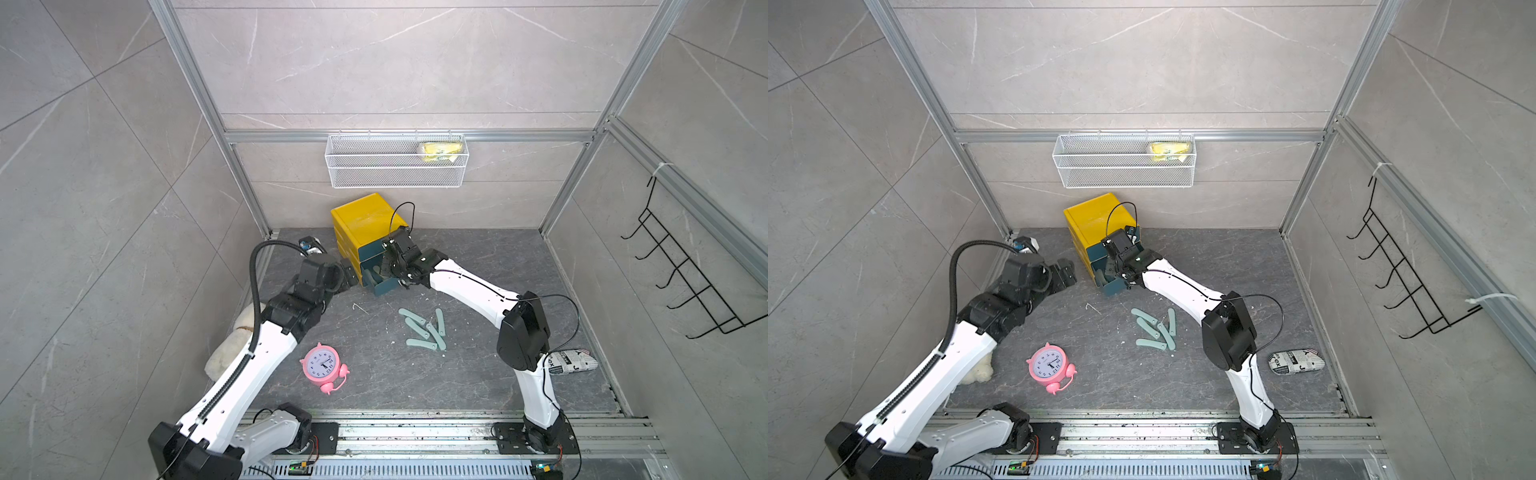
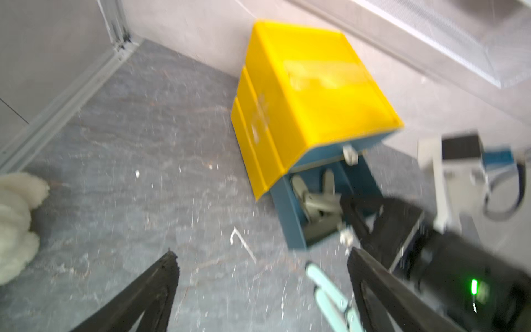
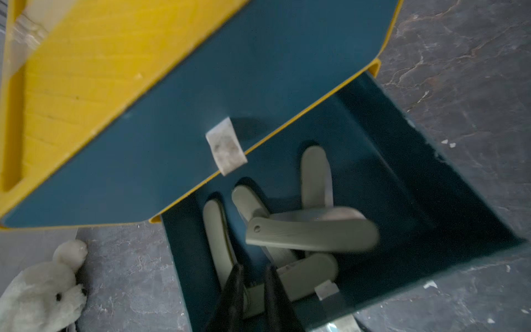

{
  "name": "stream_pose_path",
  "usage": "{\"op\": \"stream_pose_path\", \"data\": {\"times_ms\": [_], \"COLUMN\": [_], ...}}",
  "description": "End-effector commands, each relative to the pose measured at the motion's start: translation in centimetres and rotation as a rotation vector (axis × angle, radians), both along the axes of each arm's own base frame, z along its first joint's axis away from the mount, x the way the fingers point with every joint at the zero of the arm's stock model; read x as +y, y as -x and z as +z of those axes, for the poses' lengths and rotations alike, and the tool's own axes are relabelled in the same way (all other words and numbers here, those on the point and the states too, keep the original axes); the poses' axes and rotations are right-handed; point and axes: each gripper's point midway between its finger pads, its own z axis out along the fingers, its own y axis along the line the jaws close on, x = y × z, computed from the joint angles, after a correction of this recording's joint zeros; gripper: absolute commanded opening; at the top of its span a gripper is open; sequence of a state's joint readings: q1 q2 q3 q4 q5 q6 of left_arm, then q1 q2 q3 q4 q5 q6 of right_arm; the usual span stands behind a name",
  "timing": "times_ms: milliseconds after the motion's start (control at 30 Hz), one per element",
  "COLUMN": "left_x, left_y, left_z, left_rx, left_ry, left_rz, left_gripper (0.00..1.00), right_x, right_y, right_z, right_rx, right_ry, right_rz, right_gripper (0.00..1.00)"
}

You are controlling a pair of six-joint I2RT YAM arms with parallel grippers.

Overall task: Place the fruit knives into the drawer by color
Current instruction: Place the fruit knife in the drawer, then close the drawer in the storage box.

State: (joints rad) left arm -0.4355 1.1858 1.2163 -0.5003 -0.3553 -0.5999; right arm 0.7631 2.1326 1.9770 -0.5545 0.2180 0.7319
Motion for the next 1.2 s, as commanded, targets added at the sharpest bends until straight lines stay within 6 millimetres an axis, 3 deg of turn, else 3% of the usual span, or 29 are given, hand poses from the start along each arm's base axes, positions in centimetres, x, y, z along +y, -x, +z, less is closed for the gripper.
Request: {"op": "stream_pose_path", "data": {"times_ms": [0, 100, 200, 333, 467, 733, 933, 1167], "left_x": [-0.9, -1.8, -2.1, -2.8, -2.4, -2.8, -2.9, -3.2], "left_y": [-3.2, -5.9, -8.2, -10.4, -11.9, -13.5, -13.8, -14.0], "left_z": [1.5, 1.4, 0.6, 0.1, -0.9, -3.4, -4.5, -5.4], "left_rx": [-0.027, -0.02, 0.003, -0.006, 0.047, 0.127, 0.165, 0.184], "left_ry": [-0.019, -0.039, -0.076, -0.093, -0.148, -0.176, -0.204, -0.211], "left_rz": [-0.032, -0.056, -0.065, -0.092, -0.052, -0.051, -0.063, -0.079], "left_gripper": [0.96, 0.97, 0.97, 0.97, 0.97, 0.97, 0.97, 0.97], "right_x": [-0.7, -0.8, -0.9, -1.5, -3.3, -7.7, -7.0, -5.9], "right_y": [-0.3, -0.1, 0.3, 1.5, 3.1, 4.3, 3.9, 1.4], "right_z": [-0.3, 0.2, 2.4, 5.0, 5.2, -1.2, -4.6, -7.4], "right_rx": [0.03, 0.017, -0.053, -0.097, -0.089, 0.066, 0.156, 0.212], "right_ry": [0.007, -0.015, -0.081, -0.124, -0.165, -0.264, -0.337, -0.345], "right_rz": [-0.051, -0.045, -0.018, 0.005, -0.026, -0.159, -0.184, -0.221], "right_gripper": [0.19, 0.32, 0.5, 0.52, 0.57, 0.6, 0.61, 0.61]}}
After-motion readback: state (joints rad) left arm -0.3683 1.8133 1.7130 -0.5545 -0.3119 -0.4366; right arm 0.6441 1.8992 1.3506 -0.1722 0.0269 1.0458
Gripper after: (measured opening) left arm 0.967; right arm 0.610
